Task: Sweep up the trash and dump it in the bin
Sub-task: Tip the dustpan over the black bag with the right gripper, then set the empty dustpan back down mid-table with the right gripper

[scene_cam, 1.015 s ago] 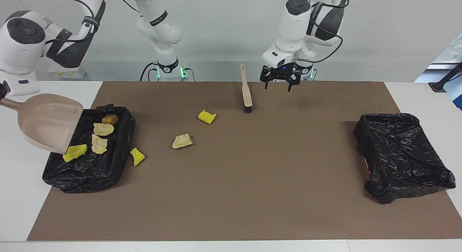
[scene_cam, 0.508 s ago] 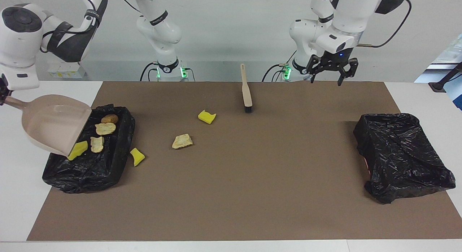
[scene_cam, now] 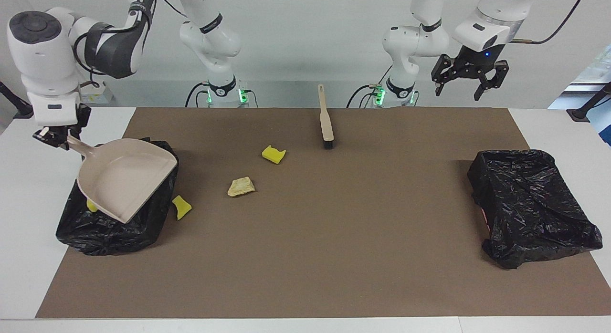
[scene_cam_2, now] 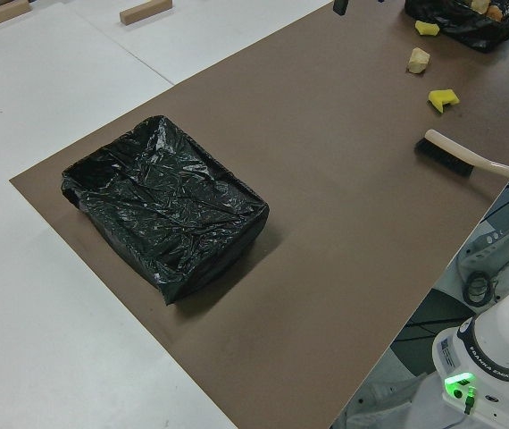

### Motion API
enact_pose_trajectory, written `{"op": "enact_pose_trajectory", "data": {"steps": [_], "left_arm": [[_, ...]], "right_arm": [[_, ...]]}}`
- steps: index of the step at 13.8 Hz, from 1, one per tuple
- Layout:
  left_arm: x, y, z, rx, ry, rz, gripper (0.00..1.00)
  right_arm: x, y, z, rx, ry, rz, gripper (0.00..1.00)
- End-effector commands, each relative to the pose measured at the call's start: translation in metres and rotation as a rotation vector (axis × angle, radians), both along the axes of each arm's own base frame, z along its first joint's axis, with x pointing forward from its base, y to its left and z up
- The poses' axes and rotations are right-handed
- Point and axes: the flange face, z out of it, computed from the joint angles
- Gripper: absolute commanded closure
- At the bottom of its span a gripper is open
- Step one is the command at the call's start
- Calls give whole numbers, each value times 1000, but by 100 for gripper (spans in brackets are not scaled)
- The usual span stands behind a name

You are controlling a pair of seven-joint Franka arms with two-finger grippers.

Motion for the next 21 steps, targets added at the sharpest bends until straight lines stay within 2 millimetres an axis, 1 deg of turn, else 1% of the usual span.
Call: {"op": "enact_pose_trajectory", "data": {"steps": [1, 2, 3, 4, 5, 6, 8, 10, 11, 12, 14, 15, 16, 17, 18, 19, 20, 21], "left_arm": [[0, 9, 13, -12, 1, 0, 0], [-3, 11, 12, -12, 7, 1, 0], [-6, 12, 10, -12, 8, 3, 0], [-6, 13, 8, -12, 7, 4, 0], [-5, 13, 10, -15, -7, 6, 0], [-3, 14, 10, -16, -14, 9, 0], [0, 15, 9, -12, -18, 11, 0], [3, 22, 8, -10, -17, -5, 0], [4, 30, 8, -11, -16, 8, 0], [4, 31, 8, -13, -15, 11, 0], [3, 32, 8, -13, -14, 14, 0], [3, 32, 8, -13, -14, 14, 0], [3, 32, 8, -13, -14, 14, 0], [2, 32, 8, -13, -14, 14, 0], [3, 33, 7, -12, -11, 17, 0], [2, 33, 8, -12, -6, 19, 0], [2, 32, 8, -12, -8, 17, 0], [3, 31, 8, -13, -14, 17, 0]], "right_arm": [[-16, 52, -5, 66, -37, -212, 100], [-15, 72, -9, 88, -39, -289, 100], [-15, 86, -14, 117, -39, -377, 100], [-14, 105, -18, 152, -44, -459, 100], [-13, 132, -21, 168, -60, -560, 100], [-10, 156, -30, 163, -71, -646, 100], [-4, 198, -49, 194, -54, -738, 100], [-2, 238, -60, 227, -48, -821, 100], [-4, 270, -65, 230, -61, -823, 100], [-4, 301, -75, 239, -64, -829, 100], [-10, 368, -87, 258, -96, -885, 100], [-8, 391, -99, 262, -100, -902, 100], [-7, 410, -106, 282, -112, -916, 100], [-13, 435, -121, 281, -94, -937, 100], [-15, 457, -135, 284, -84, -958, 100], [-11, 477, -147, 285, -82, -983, 100], [-14, 498, -165, 269, -79, -1007, 100], [-22, 527, -176, 276, -88, -1014, 100]]}}
